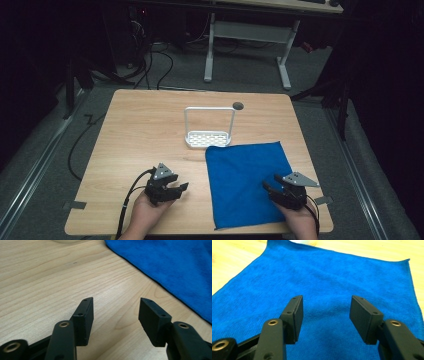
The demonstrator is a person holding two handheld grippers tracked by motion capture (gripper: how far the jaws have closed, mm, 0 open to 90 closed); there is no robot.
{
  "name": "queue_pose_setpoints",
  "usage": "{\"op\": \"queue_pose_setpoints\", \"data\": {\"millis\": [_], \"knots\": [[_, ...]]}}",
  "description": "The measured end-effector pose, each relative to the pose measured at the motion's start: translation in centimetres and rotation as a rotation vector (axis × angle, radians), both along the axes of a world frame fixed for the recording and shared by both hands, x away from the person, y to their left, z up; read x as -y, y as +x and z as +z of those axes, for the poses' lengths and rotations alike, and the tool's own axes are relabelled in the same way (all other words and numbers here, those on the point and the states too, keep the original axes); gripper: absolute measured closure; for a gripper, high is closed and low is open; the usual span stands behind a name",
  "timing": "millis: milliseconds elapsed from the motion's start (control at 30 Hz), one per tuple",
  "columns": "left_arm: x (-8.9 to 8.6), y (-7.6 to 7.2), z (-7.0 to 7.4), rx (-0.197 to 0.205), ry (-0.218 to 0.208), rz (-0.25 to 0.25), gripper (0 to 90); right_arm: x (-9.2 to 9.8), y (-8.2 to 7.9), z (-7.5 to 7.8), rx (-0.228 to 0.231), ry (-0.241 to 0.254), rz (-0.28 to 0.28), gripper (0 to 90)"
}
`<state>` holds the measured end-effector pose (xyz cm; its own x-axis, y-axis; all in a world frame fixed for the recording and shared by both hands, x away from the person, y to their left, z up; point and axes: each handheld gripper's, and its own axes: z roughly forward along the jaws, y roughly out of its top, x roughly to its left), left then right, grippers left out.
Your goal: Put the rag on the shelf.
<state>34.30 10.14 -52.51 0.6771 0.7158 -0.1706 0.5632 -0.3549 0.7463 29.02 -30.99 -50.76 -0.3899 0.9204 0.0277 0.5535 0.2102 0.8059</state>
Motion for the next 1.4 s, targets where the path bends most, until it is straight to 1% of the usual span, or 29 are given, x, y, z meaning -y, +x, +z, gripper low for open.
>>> {"op": "queue_pose_setpoints", "data": {"millis": [100, 167, 367, 400, 433, 533, 567, 600, 633, 667, 700, 733, 767, 800, 833, 867, 900, 933, 967, 1000, 1033, 1067, 1100, 1133, 1233, 1267, 1300, 1367, 1400], "knots": [[0.1, 0.1, -0.2, 0.001, 0.018, -0.003, 45.3, 0.3, 0.1, -0.2, -0.004, 0.005, -0.009, 44.1], [0.3, 0.1, -0.2, 0.002, 0.013, 0.002, 45.0, 0.8, 0.2, -0.4, -0.006, 0.006, -0.012, 44.0], [0.9, -0.1, -0.1, 0.027, 0.024, 0.000, 44.0, 1.4, 0.3, -0.3, 0.006, 0.004, -0.020, 43.4], [1.1, -0.1, -0.1, 0.037, 0.035, -0.002, 43.6, 1.5, 0.2, -0.3, 0.011, 0.001, -0.018, 43.5], [1.1, -0.1, -0.1, 0.037, 0.035, -0.002, 43.5, 1.5, 0.2, -0.3, 0.011, 0.001, -0.018, 43.5], [1.6, -0.4, 0.0, 0.045, 0.016, -0.011, 43.7, 1.6, 0.3, -0.3, 0.010, -0.013, -0.018, 43.8], [2.0, -0.5, 0.2, 0.048, 0.004, -0.023, 45.8, 1.8, 0.3, -0.2, 0.010, -0.017, -0.024, 44.5], [2.0, -0.5, 0.2, 0.048, 0.004, -0.023, 47.0, 1.8, 0.3, -0.2, 0.013, -0.021, -0.026, 44.7], [2.6, -0.6, 0.3, 0.053, -0.007, -0.043, 48.6, 2.0, 0.4, -0.2, 0.018, -0.027, -0.027, 45.0], [2.6, -0.6, 0.3, 0.053, -0.007, -0.043, 49.4, 2.0, 0.4, -0.2, 0.018, -0.027, -0.027, 45.0], [3.5, -0.8, 0.4, 0.051, -0.018, -0.069, 52.9, 2.2, 0.4, -0.1, 0.022, -0.031, -0.028, 47.9], [3.5, -0.8, 0.4, 0.051, -0.018, -0.069, 54.4, 2.2, 0.4, -0.1, 0.022, -0.031, -0.028, 47.9], [4.3, -1.0, 0.5, 0.052, -0.016, -0.090, 54.4, 2.3, 0.4, -0.1, 0.023, -0.033, -0.026, 48.7], [4.7, -1.1, 0.5, 0.049, -0.023, -0.099, 58.0, 2.4, 0.3, -0.1, 0.027, -0.041, -0.024, 49.9], [5.5, -1.2, 0.6, 0.044, -0.030, -0.119, 60.0, 2.4, 0.3, -0.1, 0.025, -0.034, -0.025, 51.1], [5.9, -1.3, 0.6, 0.044, -0.030, -0.132, 64.0, 2.5, 0.3, -0.2, 0.023, -0.030, -0.022, 52.6], [7.3, -1.4, 0.6, 0.045, -0.027, -0.168, 69.7, 2.6, 0.3, -0.2, 0.022, -0.034, -0.021, 54.6], [7.3, -1.4, 0.6, 0.045, -0.027, -0.168, 72.4, 2.6, 0.3, -0.2, 0.022, -0.034, -0.021, 54.6], [8.4, -1.6, 0.5, 0.056, -0.008, -0.190, 76.9, 2.8, 0.3, -0.2, 0.014, -0.030, -0.026, 61.4], [9.0, -1.6, 0.5, 0.061, 0.001, -0.199, 78.6, 2.9, 0.4, -0.2, 0.022, -0.038, -0.025, 65.6], [9.5, -1.6, 0.4, 0.063, -0.003, -0.204, 81.0, 3.0, 0.3, -0.1, 0.031, -0.046, -0.026, 70.4], [9.5, -1.6, 0.4, 0.063, -0.003, -0.204, 84.4, 3.0, 0.3, -0.1, 0.031, -0.046, -0.026, 70.4], [10.5, -1.6, 0.3, 0.059, 0.013, -0.224, 86.1, 3.6, 0.4, 0.0, 0.026, -0.050, -0.023, 87.2], [10.9, -1.7, 0.2, 0.064, 0.033, -0.236, 87.0, 3.8, 0.4, 0.0, 0.023, -0.049, -0.024, 90.0], [11.6, -1.8, -0.1, 0.055, 0.045, -0.259, 87.8, 4.9, 0.7, 0.0, 0.006, -0.055, -0.051, 90.0], [11.6, -1.8, -0.1, 0.055, 0.045, -0.259, 87.8, 4.9, 0.7, 0.0, 0.006, -0.055, -0.051, 90.0], [11.8, -1.9, -0.4, 0.056, 0.072, -0.269, 87.8, 5.4, 1.0, -0.3, -0.006, -0.078, -0.071, 90.0], [11.8, -1.9, -0.4, 0.056, 0.070, -0.269, 87.7, 5.5, 1.1, -0.4, -0.013, -0.085, -0.078, 90.0], [11.7, -1.8, -0.4, 0.049, 0.070, -0.273, 87.8, 5.9, 1.3, -0.8, -0.029, -0.100, -0.102, 90.0]]}}
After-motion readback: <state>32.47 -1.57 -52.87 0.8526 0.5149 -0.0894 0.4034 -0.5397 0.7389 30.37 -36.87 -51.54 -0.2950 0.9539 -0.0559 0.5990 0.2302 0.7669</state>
